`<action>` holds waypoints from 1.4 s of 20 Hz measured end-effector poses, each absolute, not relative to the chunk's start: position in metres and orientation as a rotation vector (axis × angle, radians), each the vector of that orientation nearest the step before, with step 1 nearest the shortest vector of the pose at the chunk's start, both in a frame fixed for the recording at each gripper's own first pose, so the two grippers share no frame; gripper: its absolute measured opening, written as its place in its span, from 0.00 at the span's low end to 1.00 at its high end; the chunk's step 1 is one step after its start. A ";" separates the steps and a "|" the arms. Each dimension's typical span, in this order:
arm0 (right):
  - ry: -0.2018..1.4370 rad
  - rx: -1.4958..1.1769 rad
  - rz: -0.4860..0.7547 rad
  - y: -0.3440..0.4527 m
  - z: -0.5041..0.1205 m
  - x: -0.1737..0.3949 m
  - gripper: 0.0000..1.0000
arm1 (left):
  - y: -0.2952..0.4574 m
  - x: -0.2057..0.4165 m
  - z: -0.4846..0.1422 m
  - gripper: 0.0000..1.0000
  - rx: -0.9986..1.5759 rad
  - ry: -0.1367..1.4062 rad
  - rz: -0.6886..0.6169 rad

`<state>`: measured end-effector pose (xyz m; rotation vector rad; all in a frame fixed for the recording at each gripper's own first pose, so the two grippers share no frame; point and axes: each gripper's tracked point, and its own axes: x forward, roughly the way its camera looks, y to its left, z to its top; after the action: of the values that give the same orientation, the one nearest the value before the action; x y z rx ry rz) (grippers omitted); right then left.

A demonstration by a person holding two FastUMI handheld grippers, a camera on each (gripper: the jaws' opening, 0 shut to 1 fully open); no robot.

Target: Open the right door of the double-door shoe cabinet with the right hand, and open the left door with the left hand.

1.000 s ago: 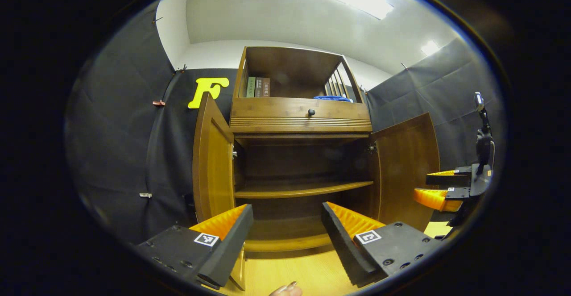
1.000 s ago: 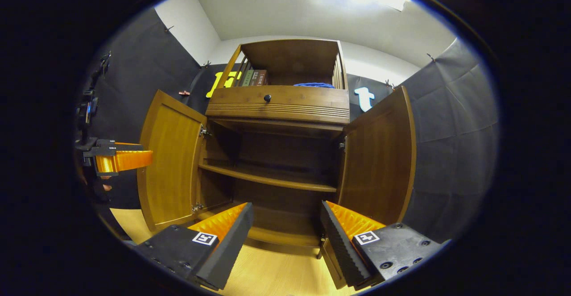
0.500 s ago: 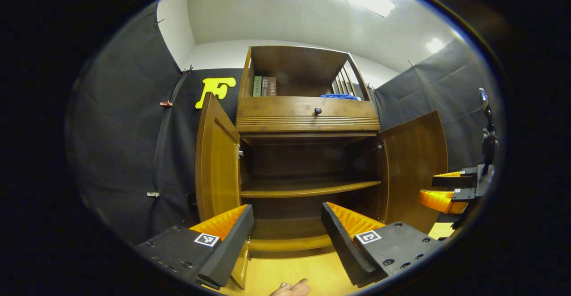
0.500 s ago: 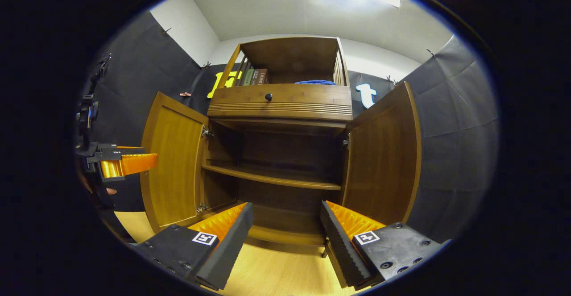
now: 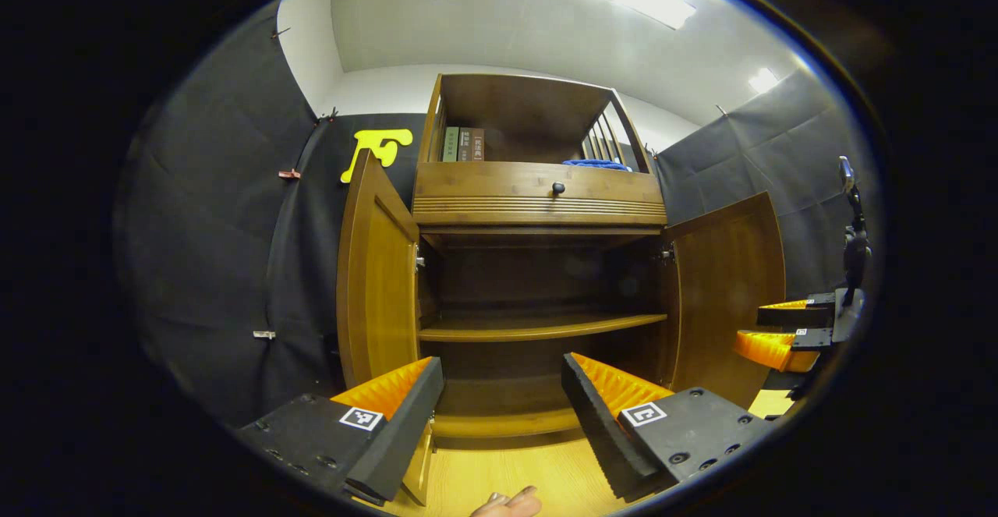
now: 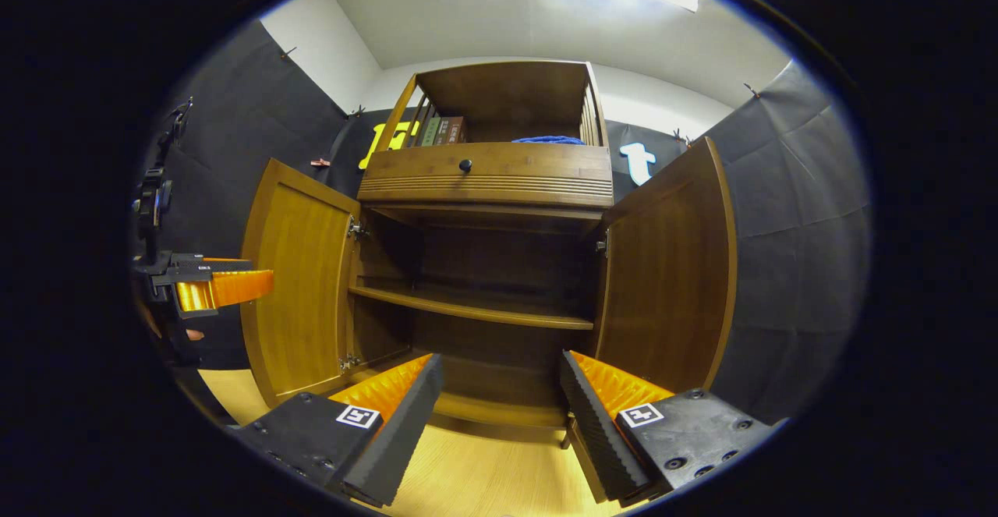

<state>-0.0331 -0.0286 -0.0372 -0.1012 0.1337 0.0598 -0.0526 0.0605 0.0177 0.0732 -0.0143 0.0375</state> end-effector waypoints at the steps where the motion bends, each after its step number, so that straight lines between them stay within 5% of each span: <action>1: 0.136 -0.102 0.063 -0.028 -0.037 -0.032 0.95 | 0.061 -0.052 0.017 0.95 0.071 -0.015 0.039; 28: 0.097 -0.085 0.066 -0.022 -0.020 -0.024 0.96 | 0.068 -0.042 0.018 0.95 0.077 -0.043 0.022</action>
<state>-0.0245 -0.0216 -0.0198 -0.0846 0.0966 0.0665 -0.0423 0.0678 0.0177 0.0773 -0.0429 0.0220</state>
